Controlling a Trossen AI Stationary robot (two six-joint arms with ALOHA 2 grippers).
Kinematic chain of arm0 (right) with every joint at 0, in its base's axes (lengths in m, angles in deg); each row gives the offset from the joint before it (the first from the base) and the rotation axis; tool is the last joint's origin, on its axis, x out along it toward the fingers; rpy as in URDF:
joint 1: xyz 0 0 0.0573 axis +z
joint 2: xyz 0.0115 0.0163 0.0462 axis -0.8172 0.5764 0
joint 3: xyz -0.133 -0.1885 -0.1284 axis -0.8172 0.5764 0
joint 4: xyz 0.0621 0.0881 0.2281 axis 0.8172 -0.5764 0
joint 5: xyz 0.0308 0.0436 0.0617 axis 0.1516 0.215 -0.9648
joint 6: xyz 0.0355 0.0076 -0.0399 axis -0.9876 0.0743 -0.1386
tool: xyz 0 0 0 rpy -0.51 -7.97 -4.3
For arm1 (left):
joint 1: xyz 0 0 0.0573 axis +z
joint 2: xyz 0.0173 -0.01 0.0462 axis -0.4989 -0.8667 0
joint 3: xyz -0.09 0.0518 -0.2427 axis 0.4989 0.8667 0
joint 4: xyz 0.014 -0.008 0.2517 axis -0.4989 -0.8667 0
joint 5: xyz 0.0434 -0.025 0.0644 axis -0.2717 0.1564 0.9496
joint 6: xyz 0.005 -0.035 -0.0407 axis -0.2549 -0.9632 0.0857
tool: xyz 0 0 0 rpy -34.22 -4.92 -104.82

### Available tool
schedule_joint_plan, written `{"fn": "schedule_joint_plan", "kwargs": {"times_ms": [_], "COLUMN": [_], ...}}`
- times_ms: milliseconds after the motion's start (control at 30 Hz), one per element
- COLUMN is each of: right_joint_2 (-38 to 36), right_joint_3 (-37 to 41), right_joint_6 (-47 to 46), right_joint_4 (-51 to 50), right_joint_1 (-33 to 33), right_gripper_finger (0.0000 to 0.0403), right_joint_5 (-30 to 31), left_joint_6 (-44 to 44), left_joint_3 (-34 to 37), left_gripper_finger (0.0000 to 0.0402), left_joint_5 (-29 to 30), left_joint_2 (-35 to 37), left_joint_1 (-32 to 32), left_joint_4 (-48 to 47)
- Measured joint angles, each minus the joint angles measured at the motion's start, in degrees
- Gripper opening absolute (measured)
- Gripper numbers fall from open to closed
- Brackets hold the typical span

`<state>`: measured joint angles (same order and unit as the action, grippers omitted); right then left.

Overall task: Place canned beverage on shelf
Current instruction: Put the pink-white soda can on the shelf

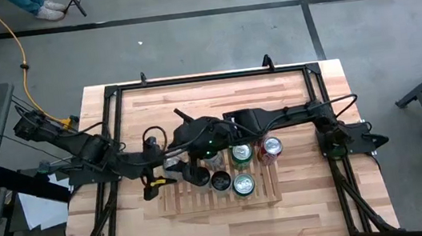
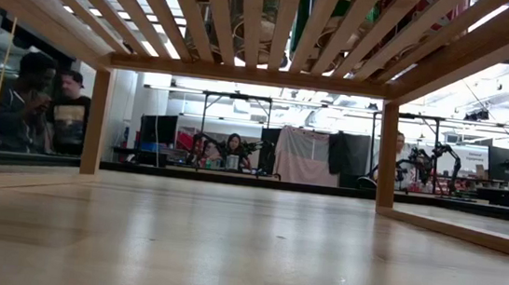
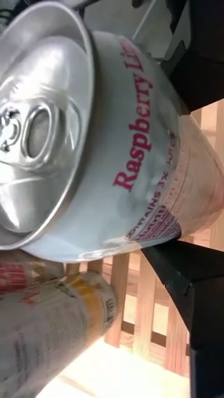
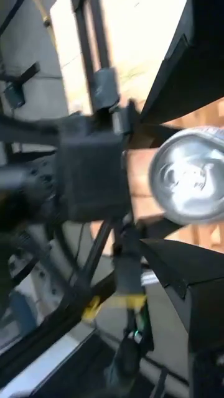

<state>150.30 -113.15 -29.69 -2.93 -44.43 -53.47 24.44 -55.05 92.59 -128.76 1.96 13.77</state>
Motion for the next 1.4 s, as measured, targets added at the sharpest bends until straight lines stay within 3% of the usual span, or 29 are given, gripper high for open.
{"fn": "schedule_joint_plan", "kwargs": {"times_ms": [233,300,500,667,867,1000,1267,1400], "right_joint_2": [-0.1,-0.06,-1.85,-5.8,-10.46,-11.74,-11.89,-11.78], "right_joint_3": [-0.05,-0.04,0.02,0.0,0.0,-0.04,-0.02,-0.02], "right_joint_6": [1.32,2.74,9.48,13.08,15.13,15.1,14.91,14.7], "right_joint_4": [2.1,3.33,3.07,2.39,1.01,0.17,0.19,0.2], "right_joint_1": [-0.59,-0.59,-0.59,-0.71,-0.48,-0.43,-0.22,-0.22], "right_gripper_finger": [0.0308,0.0313,0.0317,0.0316,0.0316,0.0316,0.0316,0.0316], "right_joint_5": [-7.7,-7.52,-3.41,1.82,12.61,14.81,14.82,14.82], "left_joint_6": [-0.02,0.0,0.02,-0.83,-2.92,-0.33,6.78,10.03], "left_joint_3": [0.01,0.01,-0.01,2.3,14.51,21.81,24.45,24.41], "left_gripper_finger": [0.0274,0.0274,0.0274,0.0274,0.0274,0.0274,0.0274,0.0274], "left_joint_5": [-0.01,0.0,0.89,7.11,11.77,13.73,13.0,4.7], "left_joint_2": [0.03,0.05,1.63,6.37,14.42,15.67,13.65,13.72], "left_joint_1": [0.0,0.0,-0.57,-3.46,-7.38,-8.09,-8.02,-6.69], "left_joint_4": [0.4,0.5,-0.1,2.1,18.85,30.23,32.04,32.05]}}
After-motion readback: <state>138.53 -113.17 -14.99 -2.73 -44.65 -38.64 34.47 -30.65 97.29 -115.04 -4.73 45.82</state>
